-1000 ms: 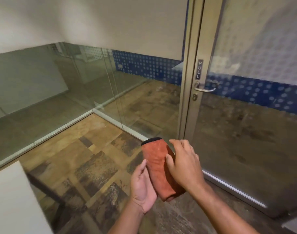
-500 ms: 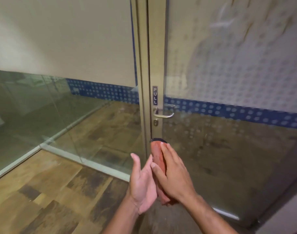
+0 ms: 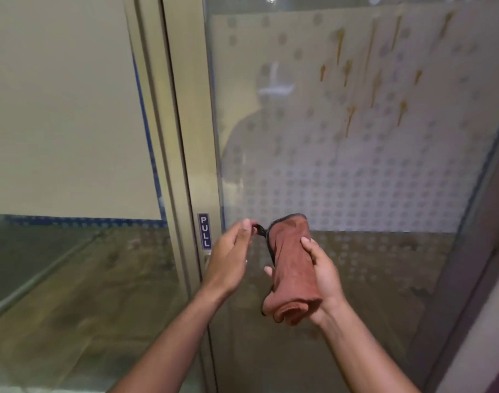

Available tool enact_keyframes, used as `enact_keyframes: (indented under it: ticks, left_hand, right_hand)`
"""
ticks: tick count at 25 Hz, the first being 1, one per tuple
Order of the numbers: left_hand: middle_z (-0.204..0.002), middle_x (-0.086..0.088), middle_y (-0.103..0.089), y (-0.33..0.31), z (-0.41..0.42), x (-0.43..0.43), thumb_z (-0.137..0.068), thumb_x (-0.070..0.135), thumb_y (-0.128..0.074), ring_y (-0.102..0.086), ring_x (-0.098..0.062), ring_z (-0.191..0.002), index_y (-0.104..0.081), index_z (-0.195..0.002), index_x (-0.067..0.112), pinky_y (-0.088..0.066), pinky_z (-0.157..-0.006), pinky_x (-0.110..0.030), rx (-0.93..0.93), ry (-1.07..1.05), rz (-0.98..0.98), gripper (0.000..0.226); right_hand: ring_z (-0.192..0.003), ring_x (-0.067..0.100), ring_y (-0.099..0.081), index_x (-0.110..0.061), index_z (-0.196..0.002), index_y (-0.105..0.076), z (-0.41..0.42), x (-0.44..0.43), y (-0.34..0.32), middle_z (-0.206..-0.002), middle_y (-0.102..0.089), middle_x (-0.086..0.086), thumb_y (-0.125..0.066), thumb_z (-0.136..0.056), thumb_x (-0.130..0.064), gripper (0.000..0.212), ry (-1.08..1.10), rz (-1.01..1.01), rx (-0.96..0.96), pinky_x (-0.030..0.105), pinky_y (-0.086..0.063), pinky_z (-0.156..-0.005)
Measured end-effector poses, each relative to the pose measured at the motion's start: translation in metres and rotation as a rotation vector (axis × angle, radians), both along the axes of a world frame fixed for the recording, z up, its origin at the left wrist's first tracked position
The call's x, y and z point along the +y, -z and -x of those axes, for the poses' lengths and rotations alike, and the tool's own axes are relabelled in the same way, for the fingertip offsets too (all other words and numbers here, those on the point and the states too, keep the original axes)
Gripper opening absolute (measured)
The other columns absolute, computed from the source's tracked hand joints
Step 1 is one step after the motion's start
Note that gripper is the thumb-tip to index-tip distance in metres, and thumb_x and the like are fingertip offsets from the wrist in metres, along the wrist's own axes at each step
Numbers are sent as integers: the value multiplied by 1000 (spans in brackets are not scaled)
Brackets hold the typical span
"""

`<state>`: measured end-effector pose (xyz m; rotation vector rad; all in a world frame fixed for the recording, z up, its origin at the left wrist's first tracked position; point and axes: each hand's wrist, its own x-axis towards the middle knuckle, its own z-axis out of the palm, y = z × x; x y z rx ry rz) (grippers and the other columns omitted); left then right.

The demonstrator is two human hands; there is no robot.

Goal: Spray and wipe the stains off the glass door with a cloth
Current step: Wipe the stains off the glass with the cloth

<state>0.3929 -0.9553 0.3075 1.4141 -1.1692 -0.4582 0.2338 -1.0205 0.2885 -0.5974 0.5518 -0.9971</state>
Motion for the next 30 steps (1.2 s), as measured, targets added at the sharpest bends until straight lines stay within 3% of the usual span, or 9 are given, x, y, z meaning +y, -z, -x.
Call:
enact_keyframes:
  ticks: [2, 4, 8, 10, 12, 15, 21, 25, 30]
  left_hand:
    - [-140, 17, -67, -18, -7, -36, -95, 85, -35, -63, 0, -128, -64, -141, 35, -54, -115, -44, -191, -74, 107, 74]
    - [-150, 7, -61, -41, -15, -73, -103, 72, -36, -55, -10, -140, -58, -149, 26, -46, -120, -44, -389, -169, 204, 69]
    - [-162, -13, -51, -87, -25, -147, -106, 62, -39, -44, -34, -153, -52, -154, 15, -40, -123, -54, -768, -363, 337, 68]
    - [-170, -19, -39, -105, -31, -180, -105, 61, -41, -34, -41, -160, -46, -159, 13, -34, -126, -59, -908, -473, 358, 72]
    - [-177, -22, -26, -124, -36, -205, -105, 61, -43, -23, -44, -165, -39, -164, 12, -25, -130, -61, -1015, -566, 396, 77]
    - [-181, -22, -9, -142, -41, -233, -105, 60, -43, -9, -43, -169, -25, -170, 11, -12, -134, -60, -1110, -650, 454, 83]
    - [-181, -21, -8, -135, -57, -272, -108, 62, -37, -7, -41, -169, -18, -172, 9, -11, -136, -62, -1177, -755, 491, 85]
    - [-181, -22, -11, -133, -59, -280, -107, 59, -39, -10, -42, -169, -20, -172, 8, -9, -136, -59, -1185, -789, 547, 85]
    - [-181, -21, -12, -131, -59, -282, -108, 58, -36, -11, -42, -169, -21, -171, 7, -11, -136, -60, -1191, -812, 568, 83]
  right_hand:
    - [-114, 37, -66, -13, -131, -68, 9, -18, -16, -130, -73, 16, -68, -97, -37, 41, 24, -32, -58, 59, -60, -93]
    - [-110, 34, -68, -14, -126, -71, 21, -36, -35, -123, -75, 13, -68, -97, -39, 38, 114, 11, -93, 58, -59, -96]
    - [-102, 31, -67, -25, -118, -71, 49, -90, -77, -120, -74, 16, -64, -102, -21, 18, 597, 255, 45, 47, -56, -90]
    - [-122, 22, -64, -27, -140, -63, 69, -124, -97, -143, -66, 13, -64, -101, -22, 40, 901, 401, 262, 42, -51, -108]
    - [-149, 16, -46, -25, -161, -42, 92, -157, -112, -164, -47, 3, -61, -101, -28, 63, 1121, 570, 460, 41, -35, -126]
    - [-161, 19, -25, -19, -167, -28, 119, -213, -119, -173, -28, 5, -55, -102, -27, 70, 1341, 747, 595, 41, -21, -132]
    - [-164, 34, -13, -23, -170, -12, 109, -301, -87, -179, -7, 8, -37, -106, -47, 72, 1319, 825, 1001, 58, -22, -127]
    - [-163, 38, -14, -13, -168, -21, 83, -309, -75, -177, -13, 14, -41, -106, -31, 68, 1406, 946, 995, 57, -21, -129]
    - [-162, 45, -15, -9, -165, -28, 25, -279, -59, -175, -18, 21, -45, -103, -23, 66, 1239, 1368, 1181, 57, -24, -127]
